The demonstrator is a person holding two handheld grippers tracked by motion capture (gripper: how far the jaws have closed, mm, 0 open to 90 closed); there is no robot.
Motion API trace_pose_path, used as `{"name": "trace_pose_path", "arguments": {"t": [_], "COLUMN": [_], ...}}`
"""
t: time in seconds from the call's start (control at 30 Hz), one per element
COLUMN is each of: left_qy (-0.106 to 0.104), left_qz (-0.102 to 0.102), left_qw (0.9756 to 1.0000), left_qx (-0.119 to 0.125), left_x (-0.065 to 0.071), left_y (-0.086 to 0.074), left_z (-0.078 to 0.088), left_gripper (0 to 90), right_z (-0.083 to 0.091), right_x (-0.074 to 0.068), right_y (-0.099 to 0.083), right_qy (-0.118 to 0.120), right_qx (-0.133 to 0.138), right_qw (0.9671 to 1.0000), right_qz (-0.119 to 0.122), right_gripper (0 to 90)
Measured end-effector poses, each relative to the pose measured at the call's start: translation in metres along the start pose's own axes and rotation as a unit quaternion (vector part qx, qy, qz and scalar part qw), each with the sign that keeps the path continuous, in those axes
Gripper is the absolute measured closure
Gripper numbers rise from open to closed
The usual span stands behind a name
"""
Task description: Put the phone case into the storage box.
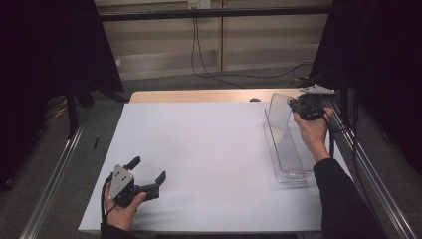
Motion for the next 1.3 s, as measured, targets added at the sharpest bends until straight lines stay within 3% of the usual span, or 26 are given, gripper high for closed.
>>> {"name": "trace_pose_path", "arguments": {"t": [0.13,0.87,1.3], "left_qy": [-0.001,0.001,0.006], "left_qz": [0.002,0.007,0.009], "left_qw": [1.0,1.0,0.9999], "left_qx": [0.0,0.004,0.004], "left_x": [0.001,0.0,-0.003], "left_y": [0.0,0.001,0.001], "left_z": [-0.001,-0.001,-0.001], "left_gripper": [3.0,3.3,3.4], "right_z": [0.001,-0.02,-0.025], "right_x": [0.002,0.006,0.009], "right_y": [-0.002,0.012,0.013], "right_qy": [0.007,0.007,0.011], "right_qx": [-0.016,-0.023,-0.02], "right_qw": [0.9998,0.9994,0.9997], "right_qz": [0.007,0.024,0.009], "right_gripper": [84.7,83.6,83.2]}}
Point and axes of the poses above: each handheld gripper's, and its own axes: z roughly backward along the jaws, y roughly out of its top, x roughly to its right, the point moved 9 cm from there along -z, roughly forward along the jaws, and after that the axes turned 4 degrees about y, right-handed, at the moved point
